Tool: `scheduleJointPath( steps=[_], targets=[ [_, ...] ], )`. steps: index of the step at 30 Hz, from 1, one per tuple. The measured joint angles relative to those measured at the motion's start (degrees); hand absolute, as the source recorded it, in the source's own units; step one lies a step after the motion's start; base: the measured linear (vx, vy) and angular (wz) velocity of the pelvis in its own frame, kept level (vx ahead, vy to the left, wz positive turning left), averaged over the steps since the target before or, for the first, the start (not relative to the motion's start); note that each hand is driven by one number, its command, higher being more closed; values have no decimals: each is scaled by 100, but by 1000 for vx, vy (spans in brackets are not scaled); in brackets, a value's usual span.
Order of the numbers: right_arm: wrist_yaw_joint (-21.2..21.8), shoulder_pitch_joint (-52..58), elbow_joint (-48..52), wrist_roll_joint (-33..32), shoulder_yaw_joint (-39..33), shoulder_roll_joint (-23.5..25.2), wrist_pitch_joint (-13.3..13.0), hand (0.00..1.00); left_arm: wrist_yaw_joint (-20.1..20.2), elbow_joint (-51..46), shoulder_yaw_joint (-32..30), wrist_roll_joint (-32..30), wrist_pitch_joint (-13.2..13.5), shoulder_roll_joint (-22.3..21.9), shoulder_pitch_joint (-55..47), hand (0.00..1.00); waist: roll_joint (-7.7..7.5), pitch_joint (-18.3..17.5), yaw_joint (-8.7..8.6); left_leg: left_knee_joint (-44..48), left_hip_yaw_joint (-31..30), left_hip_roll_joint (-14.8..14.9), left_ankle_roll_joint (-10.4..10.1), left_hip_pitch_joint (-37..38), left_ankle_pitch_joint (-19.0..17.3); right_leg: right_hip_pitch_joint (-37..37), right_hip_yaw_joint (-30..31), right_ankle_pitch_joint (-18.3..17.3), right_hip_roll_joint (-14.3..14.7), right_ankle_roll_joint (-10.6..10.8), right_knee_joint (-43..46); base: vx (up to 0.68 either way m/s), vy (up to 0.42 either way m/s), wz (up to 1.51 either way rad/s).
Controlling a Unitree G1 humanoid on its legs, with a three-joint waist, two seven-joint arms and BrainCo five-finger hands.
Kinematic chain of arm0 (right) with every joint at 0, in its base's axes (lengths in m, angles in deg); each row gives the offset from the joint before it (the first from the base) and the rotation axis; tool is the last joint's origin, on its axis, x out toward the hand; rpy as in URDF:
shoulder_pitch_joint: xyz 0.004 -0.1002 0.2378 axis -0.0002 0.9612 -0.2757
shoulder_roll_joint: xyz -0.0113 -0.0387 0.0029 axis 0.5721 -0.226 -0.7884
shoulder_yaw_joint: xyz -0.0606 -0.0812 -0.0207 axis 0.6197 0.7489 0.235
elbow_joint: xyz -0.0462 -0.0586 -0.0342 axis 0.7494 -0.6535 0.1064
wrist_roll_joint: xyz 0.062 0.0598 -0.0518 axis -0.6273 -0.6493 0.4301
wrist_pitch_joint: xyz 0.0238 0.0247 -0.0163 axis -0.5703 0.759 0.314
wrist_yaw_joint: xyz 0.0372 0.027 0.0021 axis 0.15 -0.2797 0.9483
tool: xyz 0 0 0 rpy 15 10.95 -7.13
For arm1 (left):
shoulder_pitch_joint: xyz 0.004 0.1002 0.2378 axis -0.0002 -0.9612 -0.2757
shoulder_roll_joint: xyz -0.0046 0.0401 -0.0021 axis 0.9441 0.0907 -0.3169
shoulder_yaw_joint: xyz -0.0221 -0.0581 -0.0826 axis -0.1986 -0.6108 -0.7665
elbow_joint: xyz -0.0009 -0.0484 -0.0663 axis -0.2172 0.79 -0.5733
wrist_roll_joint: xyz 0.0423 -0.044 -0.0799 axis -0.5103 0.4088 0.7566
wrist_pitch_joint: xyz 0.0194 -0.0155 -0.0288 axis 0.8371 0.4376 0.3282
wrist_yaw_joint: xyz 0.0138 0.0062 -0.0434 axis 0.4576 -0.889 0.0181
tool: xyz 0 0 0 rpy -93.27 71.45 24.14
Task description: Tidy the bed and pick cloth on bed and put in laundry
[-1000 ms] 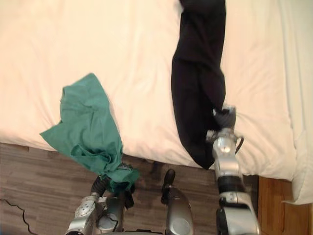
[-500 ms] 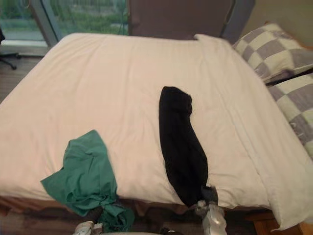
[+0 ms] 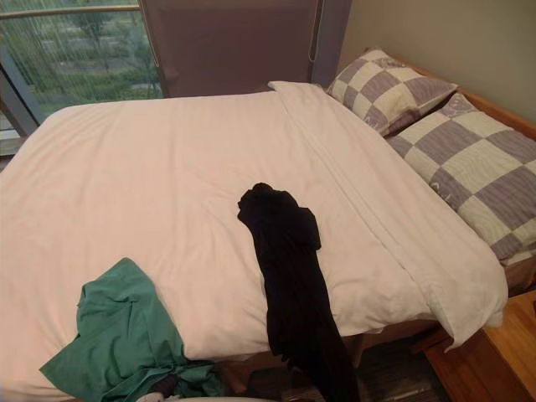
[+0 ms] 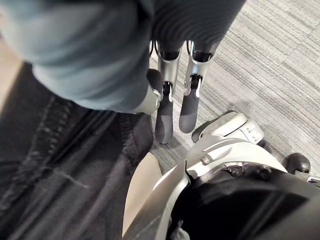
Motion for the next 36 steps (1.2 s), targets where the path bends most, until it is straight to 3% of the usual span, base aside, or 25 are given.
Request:
scheduleJointPath(
  steps=[4,10,18,25,28,31,33,36],
  targets=[
    [-76,-51,-3,18,47,-10,102,100,4,8,0,75,14,0,-21,100,19,-14,-1,-10,6,0,-4,43,-5,2,18,0,11,0,-8,-42,-7,-2],
    [-159,-86,-54,28,144,-52,2,100,9,16,0,74,29,-3,-26,100,42,-18,1,-13,-5,-17,-4,40,-6,0,22,0,16,0,-14,0,0,0],
    [-154,-89,-170,422,458,-109,-655,100,57,17,-7,72,76,-4,-44,100,76,-23,3,-6,-99,-43,-2,7,-6,-2,-49,-1,0,2,-29,-23,-6,3],
    [-158,-185,-230,878,828,-267,-789,100,268,18,-8,-39,259,-8,-69,100,92,-21,13,-14,-488,-79,44,-166,26,7,-397,-96,-118,34,28,-23,-13,26],
    [-157,-259,-354,1047,848,-312,-782,100,280,18,-2,-42,291,-6,-67,100,70,-30,17,-121,-834,-187,116,-238,102,-18,-671,-339,-291,87,371,2,4,63],
    [-159,-319,-458,1175,946,-347,-781,100,260,23,55,-25,371,42,-66,100,-4,18,17,-187,-1286,-384,176,-261,118,-164,-882,-810,-595,163,1178,-16,-15,68],
    [-154,-322,-496,1317,1184,-447,-784,100,249,89,222,23,384,95,-15,100,-34,30,3,-197,-1846,-498,307,-355,78,-410,-632,-969,-831,137,2145,-21,-68,124],
    [-146,-358,-583,1374,1374,-492,-789,100,230,83,264,99,408,159,-13,100,-116,62,24,-196,-2365,-585,360,-484,182,-544,-342,-973,-923,127,2724,-3,-79,121]
  ],
)
